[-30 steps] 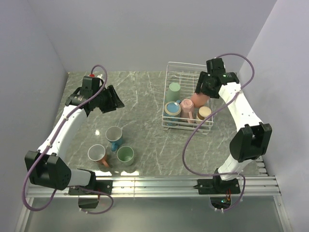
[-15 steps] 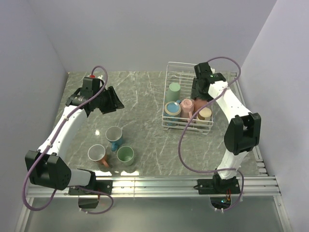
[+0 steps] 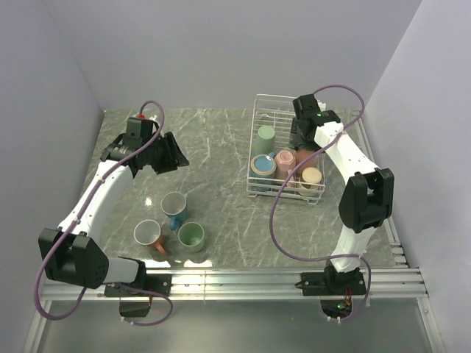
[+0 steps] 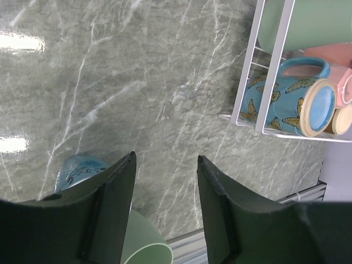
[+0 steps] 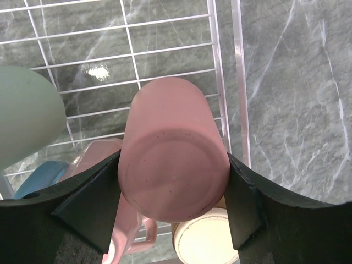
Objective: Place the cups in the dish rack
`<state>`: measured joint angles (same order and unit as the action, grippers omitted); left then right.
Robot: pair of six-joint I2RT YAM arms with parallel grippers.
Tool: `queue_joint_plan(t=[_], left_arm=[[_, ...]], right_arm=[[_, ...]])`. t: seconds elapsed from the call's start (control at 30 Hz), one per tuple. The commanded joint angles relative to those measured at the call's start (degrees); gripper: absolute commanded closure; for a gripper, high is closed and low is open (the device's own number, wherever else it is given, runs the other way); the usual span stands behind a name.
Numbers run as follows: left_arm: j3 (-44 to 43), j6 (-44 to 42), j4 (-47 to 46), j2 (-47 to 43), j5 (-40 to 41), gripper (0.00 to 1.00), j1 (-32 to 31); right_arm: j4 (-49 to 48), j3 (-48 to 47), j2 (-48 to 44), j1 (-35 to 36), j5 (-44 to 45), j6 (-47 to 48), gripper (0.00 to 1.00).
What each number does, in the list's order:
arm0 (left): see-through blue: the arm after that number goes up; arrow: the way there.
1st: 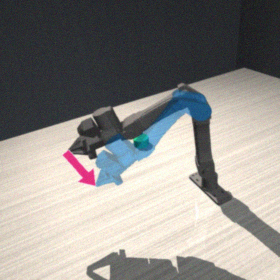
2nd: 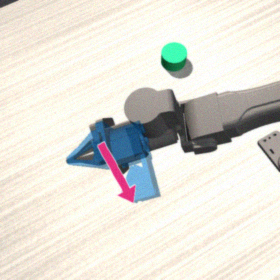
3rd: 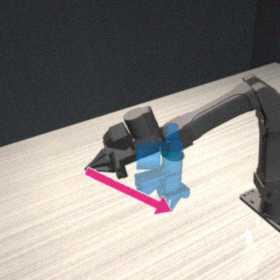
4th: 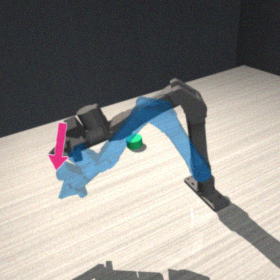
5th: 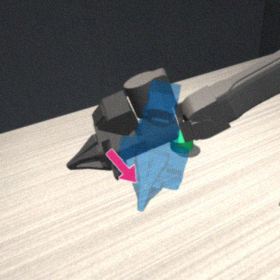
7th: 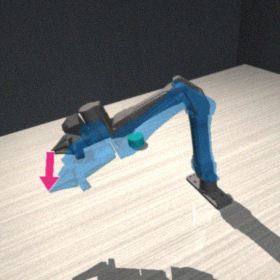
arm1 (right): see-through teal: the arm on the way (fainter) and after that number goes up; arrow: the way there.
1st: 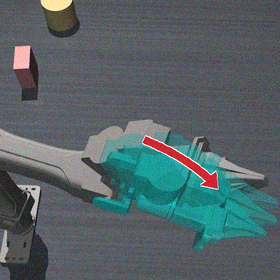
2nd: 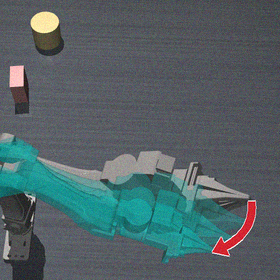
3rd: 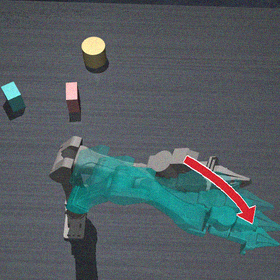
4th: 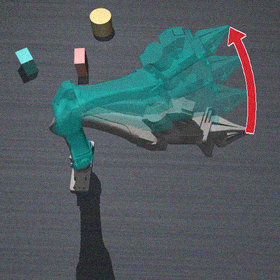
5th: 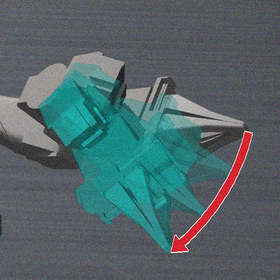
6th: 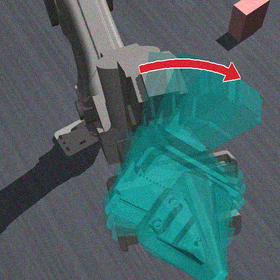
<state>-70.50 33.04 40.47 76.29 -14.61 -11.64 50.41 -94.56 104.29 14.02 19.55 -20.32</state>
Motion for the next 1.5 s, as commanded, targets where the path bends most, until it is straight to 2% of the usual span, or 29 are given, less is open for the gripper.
queue_joint_plan(t=[0.0,0.03,0.07,0.17,0.57,0.8,1.07,1.17,1.27,1.3,1.37,1.4,1.47], left_arm=[[-0.5,-0.9,1.0,-0.4,0.3,0.47,0.0],[-0.6,-0.9,1.5,-0.7,0.5,0.47,0.0],[-0.7,-0.9,2.3,-0.9,0.9,0.47,-0.1],[-0.4,-0.5,5.7,-1.4,3.2,0.47,-0.9],[3.1,4.1,15.2,-4.6,12.8,0.48,-11.6],[7.3,5.4,13.3,-3.5,14.0,0.48,-13.6],[8.7,5.7,9.2,1.9,14.4,0.48,-15.8],[8.8,5.1,8.5,4.5,17.0,0.5,-16.0],[8.8,4.6,7.9,6.9,18.0,0.59,-16.1],[8.9,4.3,7.8,7.8,18.1,0.69,-16.1],[8.5,4.1,7.6,8.4,18.8,0.8,-16.1],[8.2,4.0,7.7,8.5,19.1,0.9,-16.2],[7.8,3.5,8.0,8.7,19.9,0.99,-16.1]], right_arm=[[0.6,-0.4,-0.9,0.1,2.2,-0.3,0.19],[0.9,-0.7,-0.9,0.1,2.4,-0.3,0.17],[1.6,-1.1,-1.3,0.1,2.4,-0.6,0.08],[2.8,-2.4,-2.5,0.1,2.8,-1.2,0.04],[9.1,-12.4,-7.8,0.0,1.7,-2.4,0.01],[10.2,-15.6,-9.5,0.1,-0.8,-1.7,0.0],[9.6,-15.8,-11.5,0.1,-3.0,-1.3,0.0],[9.4,-15.1,-11.9,0.1,-3.6,-1.5,0.0],[9.1,-14.6,-12.3,0.1,-3.8,-1.7,0.0],[8.9,-14.5,-12.4,0.2,-3.9,-1.7,0.0],[9.2,-14.8,-12.4,0.3,-3.7,-1.6,0.0],[9.2,-14.9,-12.4,0.3,-3.6,-1.5,0.0],[9.3,-14.9,-12.5,0.0,-3.3,-1.3,0.0]])
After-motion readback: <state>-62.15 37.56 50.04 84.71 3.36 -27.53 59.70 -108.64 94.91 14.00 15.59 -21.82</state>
